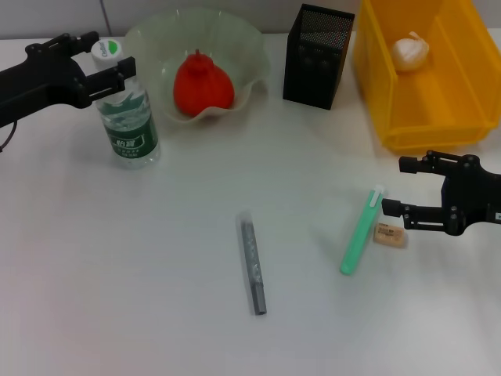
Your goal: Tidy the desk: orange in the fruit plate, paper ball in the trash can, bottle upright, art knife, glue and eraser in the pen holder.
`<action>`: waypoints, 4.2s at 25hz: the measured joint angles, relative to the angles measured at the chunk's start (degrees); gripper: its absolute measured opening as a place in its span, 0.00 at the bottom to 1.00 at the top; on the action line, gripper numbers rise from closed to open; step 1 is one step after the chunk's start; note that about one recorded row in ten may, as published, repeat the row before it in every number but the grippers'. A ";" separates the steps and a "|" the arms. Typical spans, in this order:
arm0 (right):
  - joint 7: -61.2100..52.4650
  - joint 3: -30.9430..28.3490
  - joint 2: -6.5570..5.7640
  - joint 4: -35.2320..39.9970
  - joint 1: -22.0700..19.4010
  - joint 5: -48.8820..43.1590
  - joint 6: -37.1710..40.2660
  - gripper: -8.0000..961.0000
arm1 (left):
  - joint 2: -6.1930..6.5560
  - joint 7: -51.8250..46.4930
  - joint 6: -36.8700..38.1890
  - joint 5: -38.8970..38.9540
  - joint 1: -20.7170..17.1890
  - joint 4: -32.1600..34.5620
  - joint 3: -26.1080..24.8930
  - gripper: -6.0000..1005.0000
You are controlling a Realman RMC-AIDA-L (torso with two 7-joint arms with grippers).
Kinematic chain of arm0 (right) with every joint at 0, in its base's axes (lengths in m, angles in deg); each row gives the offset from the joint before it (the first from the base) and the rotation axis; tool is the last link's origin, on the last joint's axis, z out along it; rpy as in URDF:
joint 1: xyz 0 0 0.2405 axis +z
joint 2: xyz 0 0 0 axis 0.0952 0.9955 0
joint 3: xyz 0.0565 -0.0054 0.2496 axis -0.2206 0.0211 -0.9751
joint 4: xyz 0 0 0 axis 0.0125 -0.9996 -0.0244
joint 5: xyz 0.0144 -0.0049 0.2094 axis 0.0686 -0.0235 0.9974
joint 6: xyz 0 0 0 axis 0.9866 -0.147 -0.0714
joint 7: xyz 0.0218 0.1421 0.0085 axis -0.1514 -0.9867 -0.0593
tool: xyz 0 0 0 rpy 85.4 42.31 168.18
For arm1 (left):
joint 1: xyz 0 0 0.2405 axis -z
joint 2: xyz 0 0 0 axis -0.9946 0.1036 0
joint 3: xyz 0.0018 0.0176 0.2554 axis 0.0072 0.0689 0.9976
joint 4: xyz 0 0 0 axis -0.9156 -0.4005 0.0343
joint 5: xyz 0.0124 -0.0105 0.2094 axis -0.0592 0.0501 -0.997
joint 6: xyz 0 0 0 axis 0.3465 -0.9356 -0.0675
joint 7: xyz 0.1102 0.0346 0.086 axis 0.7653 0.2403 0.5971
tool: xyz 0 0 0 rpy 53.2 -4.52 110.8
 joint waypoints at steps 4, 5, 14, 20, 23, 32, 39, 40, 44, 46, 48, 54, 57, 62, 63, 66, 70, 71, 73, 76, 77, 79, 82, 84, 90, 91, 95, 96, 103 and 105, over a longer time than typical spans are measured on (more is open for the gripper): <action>-0.17 0.00 0.00 0.00 0.00 0.00 -0.01 0.82 | 0.06 0.02 0.29 0.00 -0.04 0.01 0.05 0.64; -0.19 0.00 0.00 0.00 0.00 0.00 -0.01 0.82 | 0.07 0.02 0.36 0.00 -0.08 0.06 -0.01 0.67; -0.59 -0.02 0.05 -0.09 0.00 0.14 0.16 0.82 | 2.97 -5.46 11.91 13.86 -2.85 0.01 0.08 0.80; -2.15 -0.08 0.08 0.23 0.17 0.28 0.32 0.82 | 6.08 -15.46 28.94 15.08 -3.26 -0.05 1.36 0.80; -2.87 -0.09 0.09 0.30 0.34 0.29 0.43 0.82 | 6.33 -17.25 32.57 14.47 -3.45 -0.07 5.54 0.80; -5.24 -0.04 -0.05 0.56 1.37 0.32 1.04 0.82 | 2.05 -6.92 25.49 5.46 -6.46 -1.06 16.92 0.80; -6.31 -0.09 -0.27 0.61 1.50 0.29 1.08 0.82 | 2.10 6.83 19.99 2.76 -6.90 -9.78 17.17 0.80; -6.43 -0.09 -0.29 0.62 1.52 0.29 1.08 0.82 | 2.12 9.30 19.08 2.37 -7.16 -10.68 17.30 0.80; -6.66 -0.09 -0.34 0.62 1.56 0.29 1.08 0.82 | 1.58 14.89 16.56 0.89 -8.56 -11.58 17.31 0.80; -6.82 -0.09 -0.35 0.62 1.65 0.30 1.08 0.82 | 1.48 15.42 16.01 0.54 -8.68 -11.64 17.38 0.80; -7.10 -0.08 -0.35 0.62 1.78 0.28 1.07 0.82 | 1.34 15.90 15.27 -0.34 -8.72 -11.76 17.50 0.80; -8.99 0.10 -0.35 1.32 1.95 0.29 2.28 0.82 | 0.81 16.53 13.71 -4.06 -8.53 -11.90 17.33 0.80; -16.65 0.12 -0.29 6.81 2.34 0.30 7.06 0.82 | 0.77 16.54 13.91 -3.90 -8.43 -11.92 17.25 0.80; -43.19 3.56 -0.08 25.53 4.51 -3.90 13.97 0.82 | 0.36 16.54 13.91 -3.78 -8.15 -11.73 16.99 0.80; -48.18 5.04 -0.24 29.00 5.49 -5.63 14.82 0.82 | 0.28 16.54 13.85 -3.77 -8.10 -11.70 16.98 0.80; -60.34 7.44 -0.84 35.53 9.61 -12.35 18.20 0.82 | 0.20 16.54 13.67 -3.76 -7.70 -11.79 16.94 0.80; -68.48 7.93 -1.17 38.13 16.48 -22.06 23.87 0.82 | 0.18 16.54 13.68 -3.73 -7.56 -11.91 16.94 0.80; -69.81 7.94 -1.11 38.21 18.33 -24.82 24.73 0.82 | 0.17 16.54 13.68 -3.71 -7.54 -11.91 16.94 0.80; -71.97 7.96 -0.85 37.67 21.26 -29.57 25.24 0.82 | 0.14 16.54 13.66 -3.68 -7.50 -11.93 16.94 0.80; -75.90 7.98 -0.63 35.28 25.15 -35.00 25.30 0.82 | 0.08 16.50 13.62 -3.59 -7.35 -11.95 16.88 0.80; -77.30 8.16 -0.63 34.14 26.44 -36.39 25.27 0.82 | 0.08 16.47 13.60 -3.56 -7.28 -11.95 16.86 0.80; -80.06 9.42 -0.57 32.07 28.43 -38.92 25.22 0.82 | 0.04 16.33 13.59 -3.51 -7.05 -11.95 16.82 0.80; -84.73 14.75 -0.27 28.42 30.84 -42.12 23.62 0.82 | -0.03 16.02 13.61 -3.47 -6.75 -11.95 16.79 0.80; -87.21 17.83 0.27 26.18 32.25 -44.26 21.76 0.82 | -0.09 15.96 13.61 -3.47 -6.66 -11.95 16.79 0.80; -91.32 21.41 3.16 20.23 36.57 -52.80 15.86 0.82 | -0.20 15.93 13.58 -3.03 -6.59 -11.95 16.80 0.80; -91.97 21.72 3.69 17.78 38.07 -54.02 14.59 0.82 | -0.21 15.93 13.56 -2.97 -6.58 -11.95 16.80 0.80; -92.96 22.35 3.92 14.76 39.58 -54.13 13.02 0.82 | -0.19 15.92 13.47 -2.46 -6.45 -11.95 16.80 0.80; -93.79 22.71 4.12 12.75 40.05 -54.10 11.28 0.82 | -0.18 15.92 13.43 -2.29 -6.44 -11.95 16.80 0.80; -95.12 22.88 4.36 7.44 40.62 -53.92 7.98 0.82 | -0.17 15.93 13.40 -2.19 -6.49 -11.95 16.80 0.80; -95.78 22.89 4.42 6.64 40.55 -53.78 6.99 0.82 | -0.17 15.98 13.36 -2.19 -6.50 -11.95 16.80 0.80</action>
